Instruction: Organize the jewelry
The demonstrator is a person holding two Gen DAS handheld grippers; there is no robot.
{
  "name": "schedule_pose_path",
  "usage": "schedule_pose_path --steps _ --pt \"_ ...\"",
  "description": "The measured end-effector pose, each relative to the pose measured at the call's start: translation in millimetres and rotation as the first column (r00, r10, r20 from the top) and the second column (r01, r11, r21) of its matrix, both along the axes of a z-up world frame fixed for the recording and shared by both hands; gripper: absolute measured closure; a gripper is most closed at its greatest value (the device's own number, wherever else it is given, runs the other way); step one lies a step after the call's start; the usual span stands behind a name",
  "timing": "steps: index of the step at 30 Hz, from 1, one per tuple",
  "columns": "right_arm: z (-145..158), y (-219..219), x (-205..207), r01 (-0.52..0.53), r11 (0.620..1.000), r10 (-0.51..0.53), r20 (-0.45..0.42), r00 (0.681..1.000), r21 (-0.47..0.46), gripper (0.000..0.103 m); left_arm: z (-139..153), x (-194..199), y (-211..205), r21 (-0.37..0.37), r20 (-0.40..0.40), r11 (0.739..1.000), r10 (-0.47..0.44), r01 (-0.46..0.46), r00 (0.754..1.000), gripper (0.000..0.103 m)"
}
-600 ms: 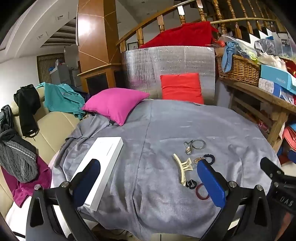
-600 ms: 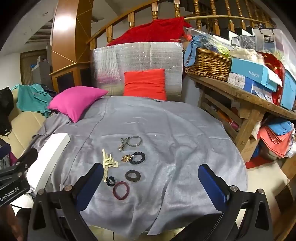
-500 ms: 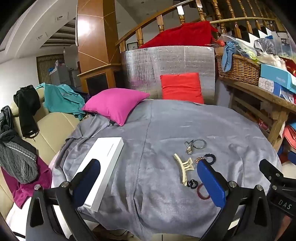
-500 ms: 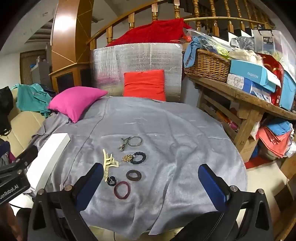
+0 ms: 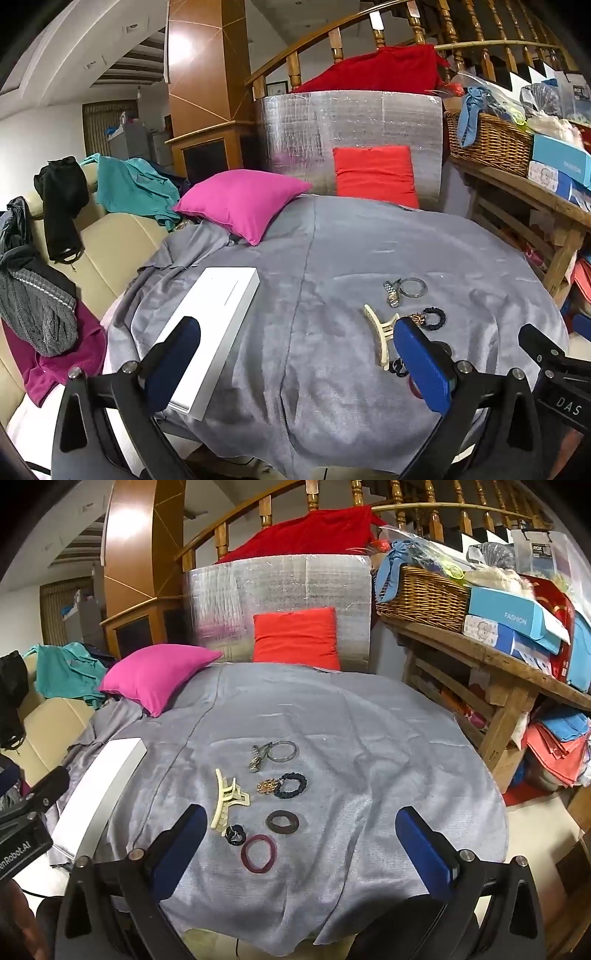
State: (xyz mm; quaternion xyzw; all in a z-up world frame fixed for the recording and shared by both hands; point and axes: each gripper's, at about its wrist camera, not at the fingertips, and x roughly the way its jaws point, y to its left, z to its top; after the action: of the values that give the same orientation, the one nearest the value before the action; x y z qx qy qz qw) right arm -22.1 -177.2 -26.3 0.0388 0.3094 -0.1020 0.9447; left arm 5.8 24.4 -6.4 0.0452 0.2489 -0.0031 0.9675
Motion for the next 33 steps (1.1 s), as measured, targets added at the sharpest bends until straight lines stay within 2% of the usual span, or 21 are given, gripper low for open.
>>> schedule_pose_path --steps 33 --pt "-13 3 10 -0.017 1.0 0.018 -0.033 0.999 0.024 0.0 -5 4 5 -0.002 -0.022 1.0 -0.002 0.002 1.0 0.0"
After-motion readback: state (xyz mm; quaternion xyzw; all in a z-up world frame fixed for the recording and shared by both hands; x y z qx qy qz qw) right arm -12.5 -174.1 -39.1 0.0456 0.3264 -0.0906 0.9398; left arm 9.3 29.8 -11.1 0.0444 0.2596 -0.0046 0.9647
